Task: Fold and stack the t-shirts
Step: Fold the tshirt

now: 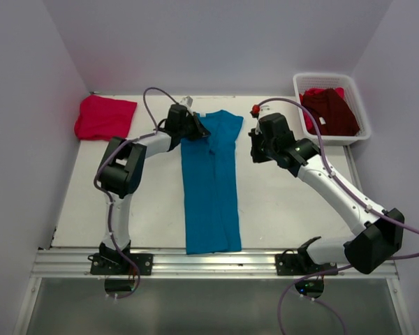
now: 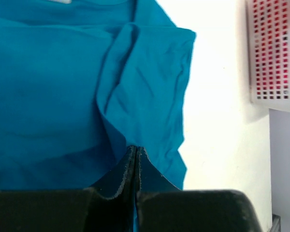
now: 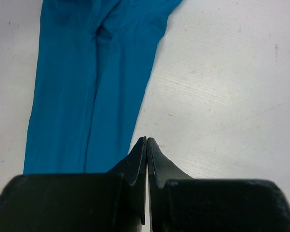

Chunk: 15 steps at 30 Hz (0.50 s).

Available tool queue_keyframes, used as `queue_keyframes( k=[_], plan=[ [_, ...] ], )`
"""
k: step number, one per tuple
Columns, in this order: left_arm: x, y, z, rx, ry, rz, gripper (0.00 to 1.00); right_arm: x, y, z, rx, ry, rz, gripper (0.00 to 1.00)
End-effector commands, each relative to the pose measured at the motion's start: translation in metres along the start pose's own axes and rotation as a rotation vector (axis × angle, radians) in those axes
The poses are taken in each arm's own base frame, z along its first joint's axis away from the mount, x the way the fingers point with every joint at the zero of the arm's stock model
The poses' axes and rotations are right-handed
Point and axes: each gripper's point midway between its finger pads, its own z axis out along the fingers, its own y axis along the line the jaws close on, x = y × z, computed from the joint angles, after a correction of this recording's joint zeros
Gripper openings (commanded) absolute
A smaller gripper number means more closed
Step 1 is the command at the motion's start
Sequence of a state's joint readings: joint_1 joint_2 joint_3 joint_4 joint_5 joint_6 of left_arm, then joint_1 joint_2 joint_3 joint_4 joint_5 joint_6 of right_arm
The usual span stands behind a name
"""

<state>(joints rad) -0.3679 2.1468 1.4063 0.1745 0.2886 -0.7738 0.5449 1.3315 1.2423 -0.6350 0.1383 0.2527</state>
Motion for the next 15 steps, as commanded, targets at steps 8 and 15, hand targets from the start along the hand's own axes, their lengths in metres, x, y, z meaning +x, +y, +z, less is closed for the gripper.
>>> queue_keyframes(
  k=[8, 15],
  plan=[
    [0.007, -0.083, 0.011, 0.196, 0.092, 0.188, 0.00, -0.012, 0.000, -0.013, -0.006, -0.063, 0.007, 0.00],
    [0.040, -0.058, 0.022, 0.120, 0.215, 0.189, 0.00, -0.012, 0.000, -0.014, -0.008, -0.067, 0.007, 0.00]
  ],
)
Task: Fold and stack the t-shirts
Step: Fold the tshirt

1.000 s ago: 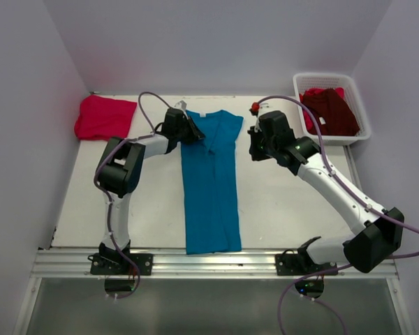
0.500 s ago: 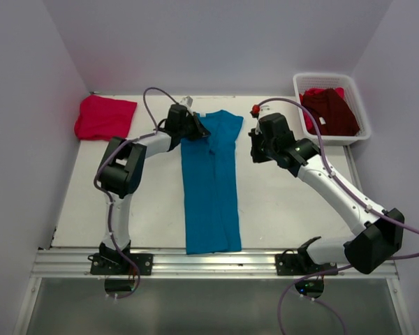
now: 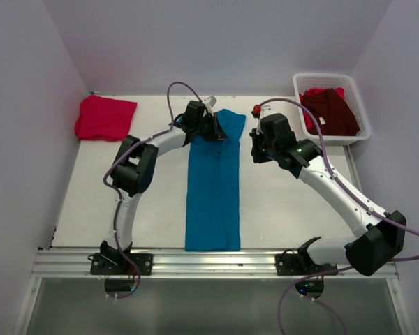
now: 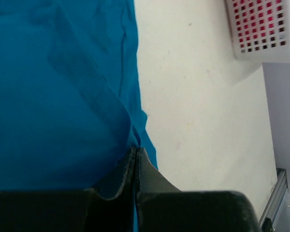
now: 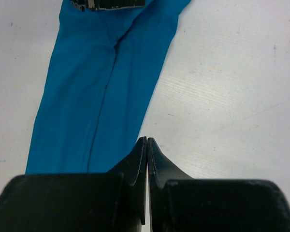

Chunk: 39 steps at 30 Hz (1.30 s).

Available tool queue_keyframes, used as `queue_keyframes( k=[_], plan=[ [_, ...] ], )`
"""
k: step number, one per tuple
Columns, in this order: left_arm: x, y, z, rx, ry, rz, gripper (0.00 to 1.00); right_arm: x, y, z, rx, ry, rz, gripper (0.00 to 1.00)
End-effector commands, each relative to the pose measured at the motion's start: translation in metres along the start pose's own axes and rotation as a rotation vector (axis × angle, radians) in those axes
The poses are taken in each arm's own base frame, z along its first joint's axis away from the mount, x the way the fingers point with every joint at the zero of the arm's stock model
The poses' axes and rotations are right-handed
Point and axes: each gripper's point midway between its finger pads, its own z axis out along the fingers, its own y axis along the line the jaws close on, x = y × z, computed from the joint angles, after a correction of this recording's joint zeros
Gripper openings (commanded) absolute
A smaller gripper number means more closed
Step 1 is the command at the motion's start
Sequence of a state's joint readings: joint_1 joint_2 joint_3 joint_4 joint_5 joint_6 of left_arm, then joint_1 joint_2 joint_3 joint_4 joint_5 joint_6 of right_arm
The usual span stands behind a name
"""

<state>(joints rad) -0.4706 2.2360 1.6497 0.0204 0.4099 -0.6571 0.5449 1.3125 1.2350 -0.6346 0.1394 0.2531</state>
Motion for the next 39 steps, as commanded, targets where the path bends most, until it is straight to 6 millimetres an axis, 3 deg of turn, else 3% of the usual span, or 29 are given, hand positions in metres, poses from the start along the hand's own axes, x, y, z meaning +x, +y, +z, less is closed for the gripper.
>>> queue_keyframes(
  k=[1, 2, 4, 5, 8, 9, 11, 14, 16, 17, 19, 22, 25, 27, 28, 29, 31, 32, 35, 36, 39],
  plan=[
    [0.017, 0.015, 0.002, -0.036, 0.084, 0.012, 0.00, -0.010, 0.002, -0.009, -0.009, -0.052, 0.006, 0.00],
    [0.017, 0.018, 0.002, -0.048, 0.086, 0.016, 0.03, -0.009, 0.001, -0.007, -0.007, -0.046, 0.005, 0.00],
    [0.019, 0.020, 0.001, -0.059, 0.091, 0.021, 0.19, -0.009, 0.002, -0.007, -0.009, -0.046, 0.007, 0.00],
    [0.020, 0.022, -0.002, -0.070, 0.088, 0.024, 0.41, -0.010, 0.002, -0.007, -0.011, -0.047, 0.009, 0.00],
    [0.002, 0.009, -0.020, -0.066, -0.005, 0.056, 0.72, -0.008, 0.003, -0.005, -0.011, -0.040, 0.009, 0.00],
    [-0.012, 0.000, -0.024, -0.046, -0.068, 0.082, 0.76, -0.007, 0.003, -0.004, -0.010, -0.037, 0.010, 0.00],
    [-0.028, -0.007, -0.044, -0.070, -0.144, 0.108, 0.93, -0.007, 0.003, -0.003, -0.010, -0.037, 0.010, 0.00],
    [-0.051, -0.012, -0.072, -0.120, -0.252, 0.146, 1.00, -0.005, 0.004, 0.001, -0.013, -0.029, 0.008, 0.00],
    [-0.059, -0.003, -0.085, -0.159, -0.294, 0.119, 1.00, -0.004, 0.004, 0.004, -0.009, -0.023, 0.011, 0.00],
    [-0.056, 0.016, -0.094, -0.186, -0.297, 0.089, 1.00, -0.004, 0.005, 0.005, -0.015, -0.022, 0.011, 0.00],
    [-0.069, 0.018, -0.113, -0.163, -0.358, 0.068, 1.00, -0.002, 0.005, 0.008, -0.016, -0.017, 0.015, 0.00],
    [-0.063, 0.030, -0.136, -0.147, -0.365, 0.050, 1.00, 0.002, 0.008, 0.012, -0.026, -0.008, 0.027, 0.00],
    [-0.025, 0.029, -0.148, -0.103, -0.271, 0.030, 0.89, 0.013, 0.016, 0.021, -0.066, 0.030, 0.054, 0.00],
    [0.014, 0.029, -0.158, -0.082, -0.201, 0.010, 0.71, 0.030, 0.024, 0.030, -0.101, 0.076, 0.089, 0.00],
    [0.050, 0.038, -0.160, -0.093, -0.137, -0.006, 0.62, 0.033, 0.034, 0.033, -0.156, 0.078, 0.103, 0.00],
    [0.061, 0.021, -0.168, -0.062, -0.133, 0.030, 0.60, 0.049, 0.034, 0.038, -0.166, 0.111, 0.116, 0.00],
    [0.095, 0.013, -0.176, -0.029, -0.080, 0.036, 0.58, 0.057, 0.044, 0.042, -0.221, 0.110, 0.161, 0.00],
    [0.121, 0.008, -0.184, -0.008, -0.048, 0.047, 0.57, 0.077, 0.052, 0.043, -0.275, 0.158, 0.172, 0.00],
    [0.154, -0.002, -0.199, 0.033, -0.035, 0.074, 0.61, 0.088, 0.060, 0.050, -0.332, 0.160, 0.208, 0.00],
    [0.158, 0.001, -0.202, 0.029, -0.042, 0.077, 0.62, 0.091, 0.062, 0.055, -0.338, 0.171, 0.216, 0.00],
    [0.157, 0.004, -0.202, 0.017, -0.051, 0.086, 0.61, 0.070, 0.081, 0.061, -0.422, 0.157, 0.213, 0.00]
  ],
)
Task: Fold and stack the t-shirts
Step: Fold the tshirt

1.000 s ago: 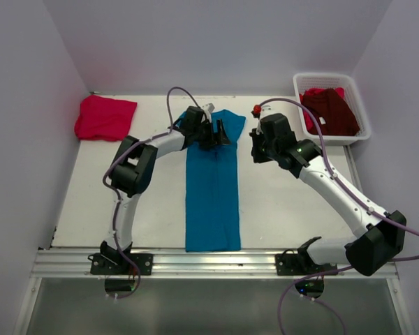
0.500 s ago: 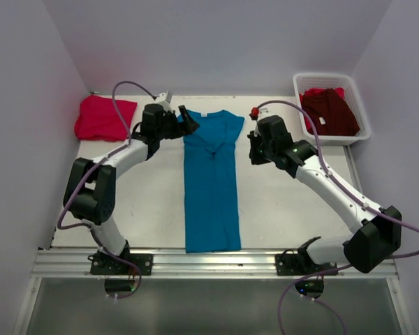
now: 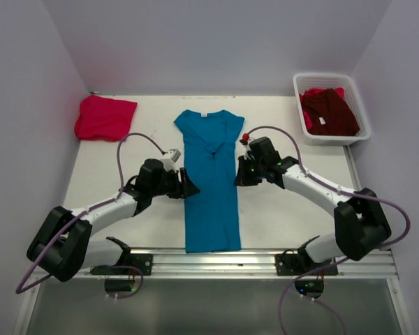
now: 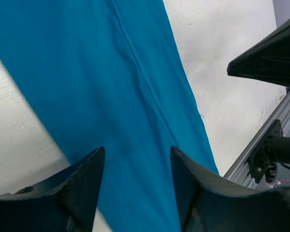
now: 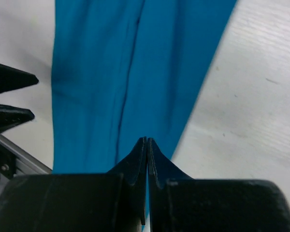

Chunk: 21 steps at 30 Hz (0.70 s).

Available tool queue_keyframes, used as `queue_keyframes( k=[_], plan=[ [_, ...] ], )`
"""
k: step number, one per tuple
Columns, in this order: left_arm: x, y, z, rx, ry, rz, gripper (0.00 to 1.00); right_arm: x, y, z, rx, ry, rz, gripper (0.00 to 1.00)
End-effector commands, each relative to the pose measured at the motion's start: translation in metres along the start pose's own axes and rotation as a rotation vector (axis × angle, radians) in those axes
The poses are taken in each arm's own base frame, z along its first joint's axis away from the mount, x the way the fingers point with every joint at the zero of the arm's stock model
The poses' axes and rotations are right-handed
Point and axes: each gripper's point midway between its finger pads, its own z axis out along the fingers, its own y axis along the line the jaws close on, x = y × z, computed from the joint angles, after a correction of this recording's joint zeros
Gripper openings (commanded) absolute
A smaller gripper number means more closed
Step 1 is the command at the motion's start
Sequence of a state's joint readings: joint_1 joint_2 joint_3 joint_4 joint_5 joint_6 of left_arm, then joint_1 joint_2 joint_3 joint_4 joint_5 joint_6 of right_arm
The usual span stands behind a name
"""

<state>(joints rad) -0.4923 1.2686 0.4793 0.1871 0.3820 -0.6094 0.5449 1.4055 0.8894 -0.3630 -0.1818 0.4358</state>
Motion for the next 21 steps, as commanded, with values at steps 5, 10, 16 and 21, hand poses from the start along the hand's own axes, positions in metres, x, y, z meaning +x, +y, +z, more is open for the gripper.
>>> queue_keyframes(
  k=[5, 10, 16, 21],
  plan=[
    [-0.030, -0.027, 0.005, 0.105, -0.058, 0.009, 0.42, -0.110, 0.078, 0.021, -0.230, -0.119, -0.046, 0.00],
    [-0.003, -0.037, -0.006, 0.135, -0.037, -0.029, 0.25, -0.165, 0.072, 0.077, -0.125, -0.086, -0.025, 0.00],
    [0.014, -0.032, -0.031, 0.108, -0.067, -0.043, 0.15, -0.186, 0.058, 0.135, -0.042, -0.008, -0.008, 0.00],
    [0.016, -0.030, -0.043, 0.083, -0.082, -0.036, 0.13, -0.183, 0.045, 0.166, -0.007, 0.015, 0.002, 0.00]
  ],
)
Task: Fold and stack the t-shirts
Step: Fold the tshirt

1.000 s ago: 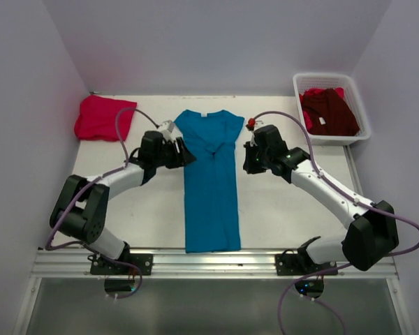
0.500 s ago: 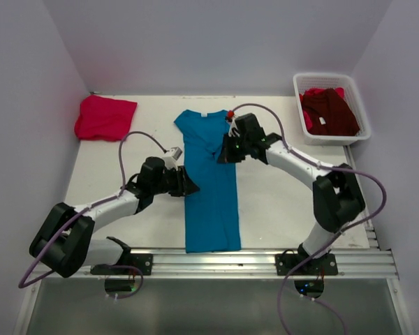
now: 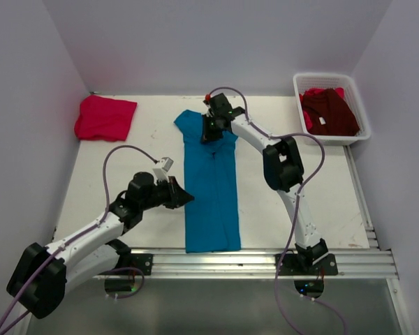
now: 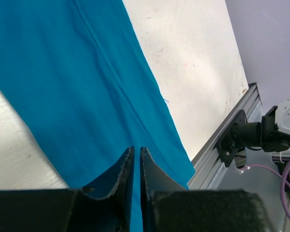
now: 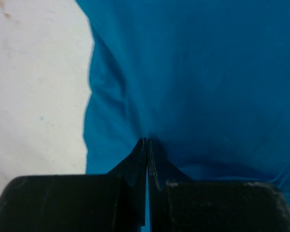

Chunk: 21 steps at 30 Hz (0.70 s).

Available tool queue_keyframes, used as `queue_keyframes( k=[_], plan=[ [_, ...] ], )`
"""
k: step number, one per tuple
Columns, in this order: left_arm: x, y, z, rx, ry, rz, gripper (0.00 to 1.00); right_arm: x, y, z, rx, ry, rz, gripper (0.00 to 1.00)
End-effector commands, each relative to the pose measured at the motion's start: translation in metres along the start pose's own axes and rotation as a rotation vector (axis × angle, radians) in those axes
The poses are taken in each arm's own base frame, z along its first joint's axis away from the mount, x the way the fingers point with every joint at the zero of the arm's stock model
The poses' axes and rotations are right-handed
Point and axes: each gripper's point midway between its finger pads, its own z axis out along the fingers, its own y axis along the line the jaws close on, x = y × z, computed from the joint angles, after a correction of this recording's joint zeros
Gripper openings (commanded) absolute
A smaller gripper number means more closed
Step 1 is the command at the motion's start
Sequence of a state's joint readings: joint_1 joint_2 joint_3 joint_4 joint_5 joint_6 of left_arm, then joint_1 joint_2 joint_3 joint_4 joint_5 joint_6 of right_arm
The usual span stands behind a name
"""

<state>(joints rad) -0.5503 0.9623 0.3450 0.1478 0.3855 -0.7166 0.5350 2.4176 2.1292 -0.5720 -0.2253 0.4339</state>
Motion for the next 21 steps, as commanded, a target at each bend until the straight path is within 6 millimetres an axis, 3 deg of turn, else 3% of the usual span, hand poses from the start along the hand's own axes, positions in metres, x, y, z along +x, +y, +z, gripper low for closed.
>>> queue_keyframes(
  k=[1, 8, 21],
  plan=[
    [-0.002, 0.002, -0.006, -0.025, -0.023, -0.003, 0.11, -0.006, -0.004, -0.009, 0.036, 0.011, -0.002, 0.00],
    [0.000, 0.003, -0.004, -0.024, -0.012, -0.006, 0.01, -0.012, -0.019, -0.014, 0.081, -0.003, -0.020, 0.00],
    [0.004, 0.008, -0.005, -0.043, -0.007, -0.014, 0.00, -0.032, -0.032, -0.036, 0.100, -0.051, -0.031, 0.00]
  ],
)
